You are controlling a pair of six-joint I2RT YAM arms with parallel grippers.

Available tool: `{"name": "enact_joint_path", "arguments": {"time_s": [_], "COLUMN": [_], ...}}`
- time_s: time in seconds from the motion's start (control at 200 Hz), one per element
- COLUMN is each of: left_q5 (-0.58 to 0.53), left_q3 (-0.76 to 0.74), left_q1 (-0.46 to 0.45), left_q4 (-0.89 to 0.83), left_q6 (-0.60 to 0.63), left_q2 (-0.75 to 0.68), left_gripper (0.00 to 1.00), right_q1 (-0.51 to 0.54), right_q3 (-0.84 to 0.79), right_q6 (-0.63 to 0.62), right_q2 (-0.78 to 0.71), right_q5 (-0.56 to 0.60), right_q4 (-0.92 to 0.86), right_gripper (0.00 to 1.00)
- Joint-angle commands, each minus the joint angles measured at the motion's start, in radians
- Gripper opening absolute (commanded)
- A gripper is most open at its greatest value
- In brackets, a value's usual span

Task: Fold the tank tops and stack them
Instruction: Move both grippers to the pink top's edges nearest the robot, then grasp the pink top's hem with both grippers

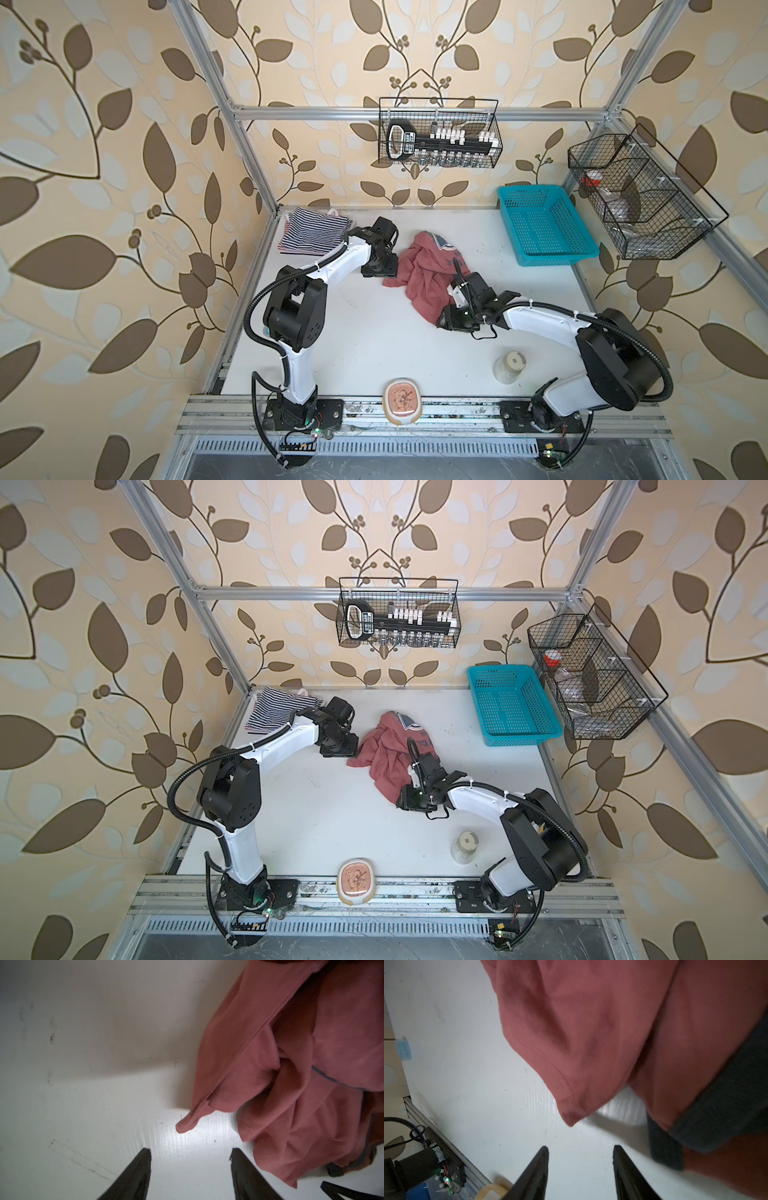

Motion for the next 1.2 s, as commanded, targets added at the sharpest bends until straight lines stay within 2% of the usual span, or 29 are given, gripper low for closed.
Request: {"name": "enact_joint_path", "arguments": {"time_s": [0.0, 0.415, 0.49, 0.695, 0.82, 0.89, 0.92, 1.195], "left_q5": [-0.029, -0.005, 0.006, 0.032, 0.043, 0.048, 0.05, 0.079], "left_q3": [-0.018, -0.008, -0.003, -0.001, -0.001, -0.004, -0.007, -0.021], "left_q1": [0.007, 0.034, 0.035, 0.042, 0.047, 0.053, 0.056, 0.079], "left_q4": [0.023, 0.09, 0.104, 0.124, 0.132, 0.135, 0.135, 0.117], "left_q6": [-0.015, -0.039, -0.041, -0.046, -0.049, -0.05, -0.049, -0.05], "left_q2": [0.032, 0.118, 0.134, 0.173, 0.179, 0.167, 0.161, 0.04], "left_gripper": [0.62, 0.61, 0.55, 0.38, 0.18, 0.05, 0.0, 0.0], "right_q1": [0.006, 0.01, 0.013, 0.027, 0.028, 0.029, 0.029, 0.025], "right_q3": [-0.004, 0.021, 0.029, 0.039, 0.04, 0.042, 0.043, 0.07], "right_q6": [0.038, 0.079, 0.076, 0.069, 0.062, 0.06, 0.059, 0.024], "right_q2": [0.042, 0.133, 0.145, 0.167, 0.167, 0.161, 0.157, 0.034], "right_q5": [0.012, 0.003, 0.008, 0.027, 0.041, 0.044, 0.047, 0.127], "right_q4": [0.062, 0.106, 0.097, 0.064, 0.043, 0.037, 0.034, -0.058], "right_gripper": [0.52, 0.52, 0.49, 0.25, 0.11, 0.0, 0.0, 0.0]}}
